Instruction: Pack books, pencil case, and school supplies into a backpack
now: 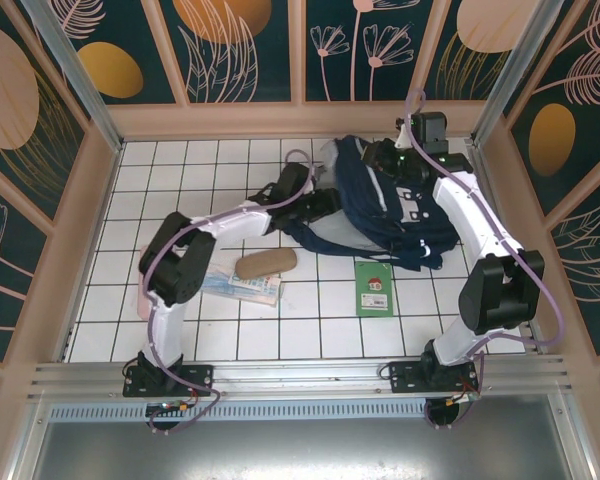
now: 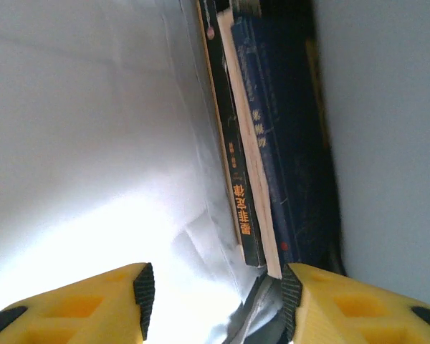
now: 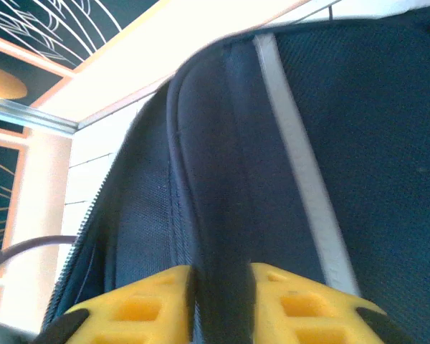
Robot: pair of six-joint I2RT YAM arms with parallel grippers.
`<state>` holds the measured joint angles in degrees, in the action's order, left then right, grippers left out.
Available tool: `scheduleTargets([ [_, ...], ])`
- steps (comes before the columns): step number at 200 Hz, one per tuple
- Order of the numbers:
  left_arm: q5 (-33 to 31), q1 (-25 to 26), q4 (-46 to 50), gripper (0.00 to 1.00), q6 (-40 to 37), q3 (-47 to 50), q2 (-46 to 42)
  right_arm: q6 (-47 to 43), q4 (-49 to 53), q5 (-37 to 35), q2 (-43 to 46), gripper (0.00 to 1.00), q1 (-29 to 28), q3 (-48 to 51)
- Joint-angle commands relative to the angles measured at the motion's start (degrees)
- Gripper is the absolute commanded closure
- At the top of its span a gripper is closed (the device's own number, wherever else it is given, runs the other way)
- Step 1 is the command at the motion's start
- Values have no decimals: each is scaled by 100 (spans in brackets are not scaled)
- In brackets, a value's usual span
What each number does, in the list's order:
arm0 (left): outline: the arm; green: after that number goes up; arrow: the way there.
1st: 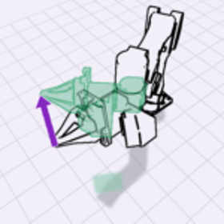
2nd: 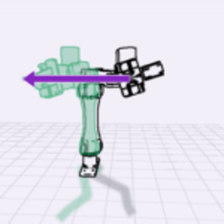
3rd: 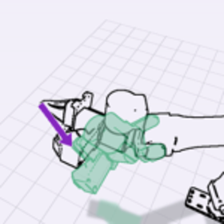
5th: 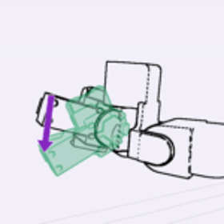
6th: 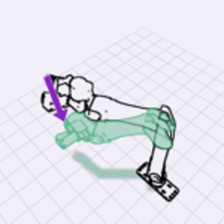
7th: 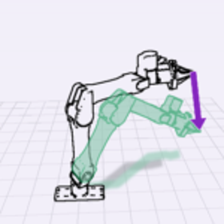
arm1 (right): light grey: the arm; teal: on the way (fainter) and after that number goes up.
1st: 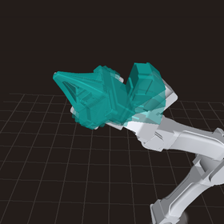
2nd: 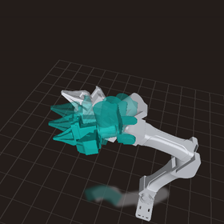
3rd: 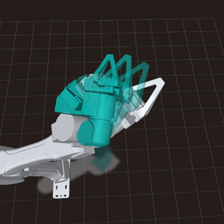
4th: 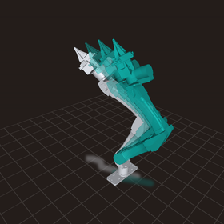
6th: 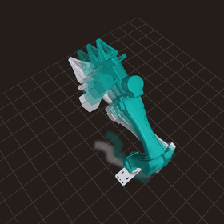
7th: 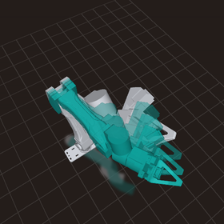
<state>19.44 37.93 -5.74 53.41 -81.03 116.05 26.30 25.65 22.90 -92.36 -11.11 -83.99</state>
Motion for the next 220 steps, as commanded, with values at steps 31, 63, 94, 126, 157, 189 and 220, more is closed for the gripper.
scheduleTargets([
  [31,-691,-366,577,42,-463,1089,-1425,-226,29,-1157,381,44,-494,462],
  [63,-872,-563,953,41,-590,1573,-2178,-125,-19,-1391,615,42,-823,952],
  [94,-633,-559,1145,39,-658,1801,-2557,179,-24,-1686,1183,36,-1098,1842],
  [126,-432,-353,1140,38,-611,2010,-2651,617,21,-1861,2061,32,-1251,3061],
  [157,-389,89,1049,38,-506,2052,-2485,1021,185,-2042,2877,25,-1288,4165],
  [189,-384,335,844,38,-338,2222,-2381,1278,-155,-1929,3319,19,-1295,5260],
  [220,-457,373,870,38,-317,2416,-2501,1568,-753,-1623,3313,18,-1321,5986],
])
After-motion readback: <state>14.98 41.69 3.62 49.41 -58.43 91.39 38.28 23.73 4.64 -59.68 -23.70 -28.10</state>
